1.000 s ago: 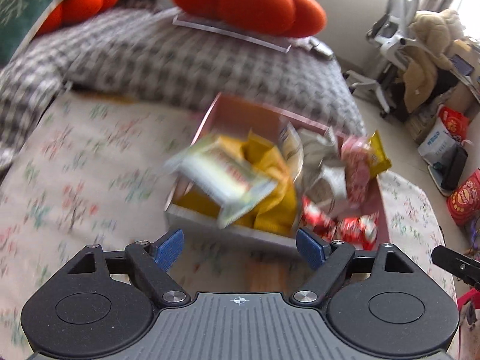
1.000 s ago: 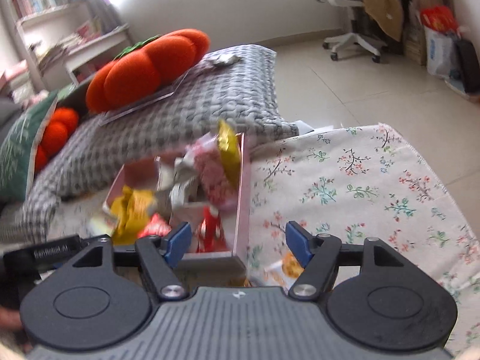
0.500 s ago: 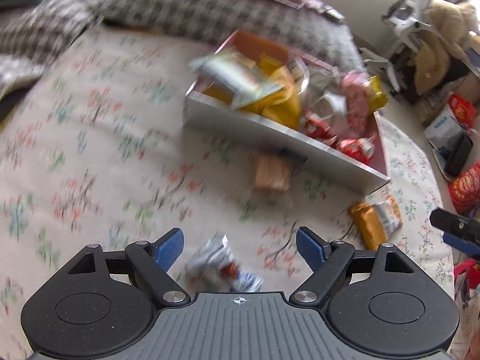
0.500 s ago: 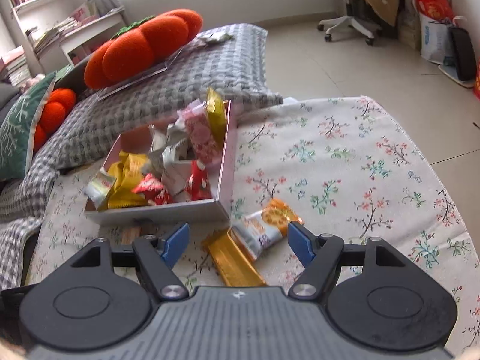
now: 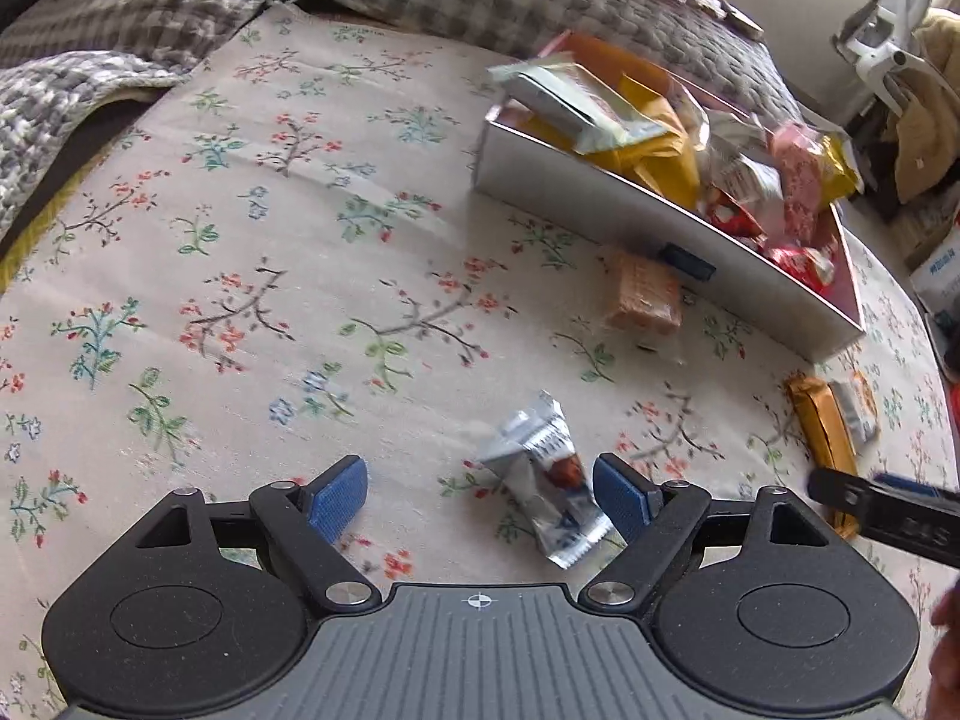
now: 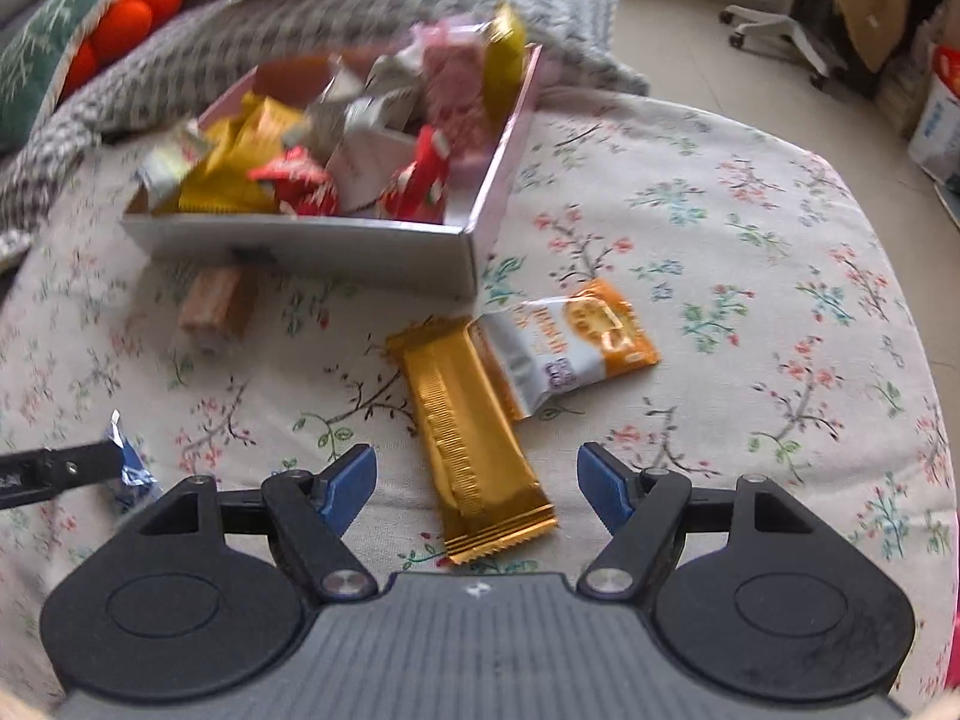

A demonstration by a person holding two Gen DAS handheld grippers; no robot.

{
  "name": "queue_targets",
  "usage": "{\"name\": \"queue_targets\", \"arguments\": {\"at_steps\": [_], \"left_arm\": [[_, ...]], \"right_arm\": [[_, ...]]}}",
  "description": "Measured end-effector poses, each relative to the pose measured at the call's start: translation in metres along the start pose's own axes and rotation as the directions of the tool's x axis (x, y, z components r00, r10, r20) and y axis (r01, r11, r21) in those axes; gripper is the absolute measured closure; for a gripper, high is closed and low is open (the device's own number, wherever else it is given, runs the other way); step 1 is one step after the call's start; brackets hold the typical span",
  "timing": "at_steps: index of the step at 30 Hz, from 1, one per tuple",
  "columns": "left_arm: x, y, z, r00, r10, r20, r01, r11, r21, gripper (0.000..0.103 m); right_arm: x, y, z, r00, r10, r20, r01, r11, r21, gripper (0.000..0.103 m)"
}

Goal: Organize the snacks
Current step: 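Grasp the silver wrapper with the left gripper while the right grasps the gold bar, then carry the silver wrapper and gold bar into the box and open both grippers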

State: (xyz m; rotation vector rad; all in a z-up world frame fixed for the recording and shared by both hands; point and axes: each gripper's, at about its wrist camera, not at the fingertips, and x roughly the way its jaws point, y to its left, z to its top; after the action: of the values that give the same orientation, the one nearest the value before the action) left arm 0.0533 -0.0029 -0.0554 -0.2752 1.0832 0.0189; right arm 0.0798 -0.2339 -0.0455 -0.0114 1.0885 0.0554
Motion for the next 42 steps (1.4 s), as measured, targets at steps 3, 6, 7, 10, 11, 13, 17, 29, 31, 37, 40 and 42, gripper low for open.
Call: {"name": "queue_targets", "arguments": {"at_steps": [3, 6, 7, 10, 11, 13, 17, 29, 31, 37, 40, 42], "left_arm": [[0.0, -0.012, -0.009, 0.999, 0.027, 0.027, -0.029, 0.998, 0.055, 0.02], [0.004, -0.026, -0.017, 0.996, 0.054, 0.067, -0.063, 0.99, 0.128, 0.023], [0.004, -0.028, -0.017, 0.996, 0.046, 0.08, -0.057, 0.988, 0.14, 0.027], [0.004, -0.031, -0.015, 0.994, 0.035, 0.108, -0.052, 0.986, 0.157, 0.058], [0.003, -0.03, -0.013, 0.994, 0.026, 0.11, -0.043, 0.988, 0.148, 0.069], [0.003, -0.025, -0.009, 0.995, 0.005, 0.103, -0.018, 0.992, 0.127, 0.073], [0.003, -0.022, -0.006, 0.994, -0.012, 0.106, 0.0, 0.993, 0.119, 0.075], [-0.003, -0.023, 0.001, 0.991, -0.063, 0.114, 0.051, 0.993, 0.104, 0.077], [-0.004, -0.022, 0.003, 0.991, -0.071, 0.115, 0.059, 0.993, 0.1, 0.077], [-0.008, -0.021, 0.009, 0.988, -0.09, 0.122, 0.08, 0.993, 0.089, 0.077], [-0.01, -0.023, 0.012, 0.986, -0.107, 0.13, 0.096, 0.991, 0.092, 0.077], [-0.012, -0.025, 0.015, 0.983, -0.127, 0.133, 0.114, 0.989, 0.098, 0.077]], "right_arm": [[0.006, 0.005, -0.001, 1.0, -0.027, -0.003, 0.027, 0.999, -0.027, 0.035], [0.007, 0.008, -0.001, 1.0, -0.031, 0.004, 0.031, 0.999, -0.032, 0.038], [0.008, 0.009, -0.001, 0.999, -0.036, 0.013, 0.037, 0.999, -0.032, 0.039], [0.007, 0.009, 0.001, 0.999, -0.025, 0.033, 0.025, 1.0, -0.013, 0.055], [0.007, 0.01, 0.002, 0.999, -0.031, 0.036, 0.032, 0.999, -0.009, 0.063], [0.005, 0.012, 0.003, 0.999, -0.019, 0.035, 0.019, 1.0, 0.003, 0.075], [0.002, 0.015, 0.002, 0.999, 0.022, 0.028, -0.023, 0.999, 0.038, 0.077], [-0.008, 0.016, 0.005, 0.997, 0.058, 0.059, -0.063, 0.995, 0.083, 0.077], [-0.009, 0.016, 0.005, 0.995, 0.071, 0.063, -0.076, 0.993, 0.09, 0.077], [-0.015, 0.016, 0.006, 0.991, 0.104, 0.088, -0.114, 0.988, 0.109, 0.077], [-0.02, 0.016, 0.007, 0.988, 0.123, 0.097, -0.134, 0.984, 0.117, 0.077], [-0.023, 0.015, 0.008, 0.985, 0.138, 0.104, -0.15, 0.981, 0.124, 0.077]]}}
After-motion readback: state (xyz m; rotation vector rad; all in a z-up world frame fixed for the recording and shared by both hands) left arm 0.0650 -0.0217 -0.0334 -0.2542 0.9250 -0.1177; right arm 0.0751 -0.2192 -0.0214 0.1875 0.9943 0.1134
